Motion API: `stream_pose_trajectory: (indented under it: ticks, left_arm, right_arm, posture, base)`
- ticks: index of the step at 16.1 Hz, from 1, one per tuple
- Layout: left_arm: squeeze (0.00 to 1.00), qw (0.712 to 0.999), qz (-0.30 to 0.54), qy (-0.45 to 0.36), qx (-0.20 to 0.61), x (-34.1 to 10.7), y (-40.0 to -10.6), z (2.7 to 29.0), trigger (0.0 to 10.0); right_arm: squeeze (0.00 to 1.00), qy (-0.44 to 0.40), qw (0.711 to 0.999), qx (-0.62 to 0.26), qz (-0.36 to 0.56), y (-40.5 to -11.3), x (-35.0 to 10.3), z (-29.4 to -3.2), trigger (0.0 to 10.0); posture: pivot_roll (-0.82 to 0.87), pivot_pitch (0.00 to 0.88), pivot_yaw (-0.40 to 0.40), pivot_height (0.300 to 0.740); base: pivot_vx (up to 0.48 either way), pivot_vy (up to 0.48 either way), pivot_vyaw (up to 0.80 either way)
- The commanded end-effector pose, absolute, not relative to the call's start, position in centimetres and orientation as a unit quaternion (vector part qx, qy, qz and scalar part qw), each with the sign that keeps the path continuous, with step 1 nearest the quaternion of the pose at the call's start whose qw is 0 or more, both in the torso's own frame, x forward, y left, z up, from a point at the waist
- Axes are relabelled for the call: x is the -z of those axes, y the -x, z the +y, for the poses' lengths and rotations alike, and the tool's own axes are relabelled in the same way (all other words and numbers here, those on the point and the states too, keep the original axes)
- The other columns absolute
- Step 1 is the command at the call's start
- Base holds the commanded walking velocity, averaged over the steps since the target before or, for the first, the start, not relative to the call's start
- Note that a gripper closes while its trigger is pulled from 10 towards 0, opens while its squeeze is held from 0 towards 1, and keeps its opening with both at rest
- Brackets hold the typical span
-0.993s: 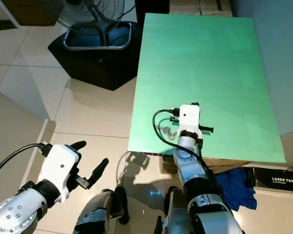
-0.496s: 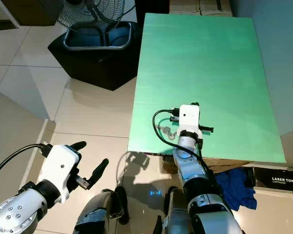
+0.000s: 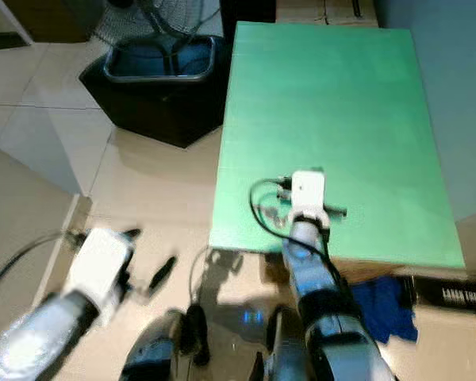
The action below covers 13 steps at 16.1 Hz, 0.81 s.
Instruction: Hang keys on a hook
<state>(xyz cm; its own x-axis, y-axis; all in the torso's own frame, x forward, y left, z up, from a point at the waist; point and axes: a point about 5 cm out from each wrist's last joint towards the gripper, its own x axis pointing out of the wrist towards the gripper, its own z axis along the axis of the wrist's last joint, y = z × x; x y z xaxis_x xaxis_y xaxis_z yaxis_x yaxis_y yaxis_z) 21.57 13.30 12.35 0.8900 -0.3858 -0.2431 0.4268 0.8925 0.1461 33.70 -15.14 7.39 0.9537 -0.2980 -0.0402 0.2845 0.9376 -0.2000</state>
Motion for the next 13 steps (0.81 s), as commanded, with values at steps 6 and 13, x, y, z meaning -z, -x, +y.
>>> stream_pose_trajectory:
  ticks: [6,13]
  left_arm:
    - [0.00,0.983,0.140,-0.029,0.112,-7.9,-27.4,13.7,10.0]
    - [0.00,0.980,0.179,-0.018,0.086,-3.9,-30.4,13.3,10.0]
  right_arm:
    - [0.00,0.116,0.988,0.059,0.084,-32.9,-5.5,-15.3,10.0]
    - [0.00,0.145,0.986,0.007,0.084,-31.7,-4.7,-14.8,10.0]
  posture:
    - [-0.16,0.024,0.012,0.713]
    - [-0.25,0.000,0.032,0.713]
  base:
    - [0.000,0.000,0.00]
    - [0.000,0.000,0.00]
